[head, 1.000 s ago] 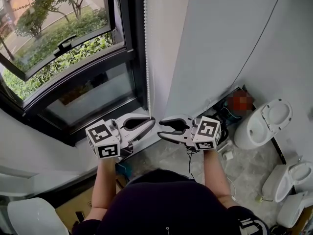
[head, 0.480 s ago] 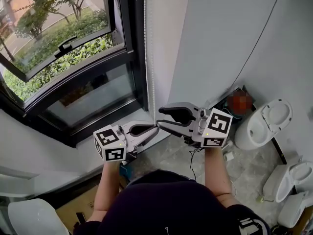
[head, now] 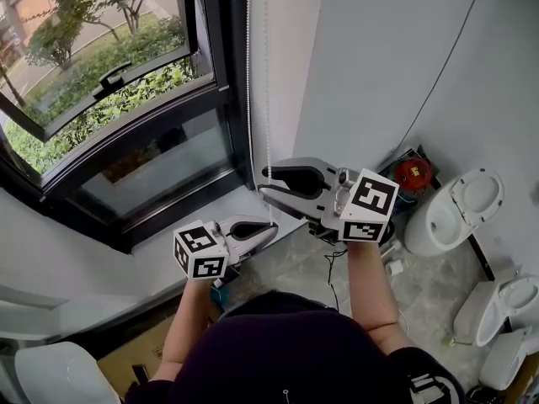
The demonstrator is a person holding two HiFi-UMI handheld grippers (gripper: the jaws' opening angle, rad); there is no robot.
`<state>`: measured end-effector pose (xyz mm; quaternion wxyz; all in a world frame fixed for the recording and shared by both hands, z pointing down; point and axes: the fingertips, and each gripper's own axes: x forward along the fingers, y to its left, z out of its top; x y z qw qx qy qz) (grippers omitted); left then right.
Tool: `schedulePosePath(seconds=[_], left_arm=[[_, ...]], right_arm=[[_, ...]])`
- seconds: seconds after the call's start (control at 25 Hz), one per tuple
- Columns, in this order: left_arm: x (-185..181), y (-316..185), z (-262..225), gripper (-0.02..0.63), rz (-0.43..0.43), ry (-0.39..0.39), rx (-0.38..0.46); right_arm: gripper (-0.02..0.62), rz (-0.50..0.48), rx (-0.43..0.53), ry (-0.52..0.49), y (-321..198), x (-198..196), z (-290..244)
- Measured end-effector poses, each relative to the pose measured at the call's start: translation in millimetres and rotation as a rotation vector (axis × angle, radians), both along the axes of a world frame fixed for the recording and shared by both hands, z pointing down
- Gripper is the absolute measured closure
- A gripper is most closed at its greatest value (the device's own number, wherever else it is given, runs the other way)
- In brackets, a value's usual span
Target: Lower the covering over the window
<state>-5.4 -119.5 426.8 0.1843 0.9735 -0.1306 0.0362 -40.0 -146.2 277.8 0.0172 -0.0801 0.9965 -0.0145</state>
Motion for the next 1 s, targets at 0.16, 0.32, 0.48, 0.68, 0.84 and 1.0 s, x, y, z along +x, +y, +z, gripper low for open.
schedulePosePath(seconds=[0.16, 0.32, 0.48, 0.68, 0.84, 1.0], left_arm=[[4.0, 2.2, -0.5, 0.595, 0.004, 0.059, -0.023], [1.5, -1.2, 0.6, 0.595, -0.002, 0.053, -0.023], [0.0, -1.3, 0.0, 0.595, -0.007, 0.054, -0.022], [1.4, -2.4, 8.6, 0.594, -0.011, -0.011, 0.023], [-0.5, -3.6, 17.7, 0.594, -0.026, 0.016, 0.007], [-4.1, -6.5, 25.2, 0.594, -0.031, 0.004, -0.004]], right_arm=[[0.485, 0.019, 0.011, -0.018, -3.6, -0.5, -13.1], [0.519, 0.053, 0.014, -0.049, -8.9, 3.2, -22.3], [0.569, 0.036, 0.007, -0.031, -6.2, 1.5, -21.5], [0.581, 0.009, -0.038, 0.006, -5.8, -2.0, -11.8], [0.581, 0.003, -0.082, -0.007, -9.3, -0.4, -1.9], [0.583, 0.024, -0.079, 0.03, -13.0, 1.5, 5.5]])
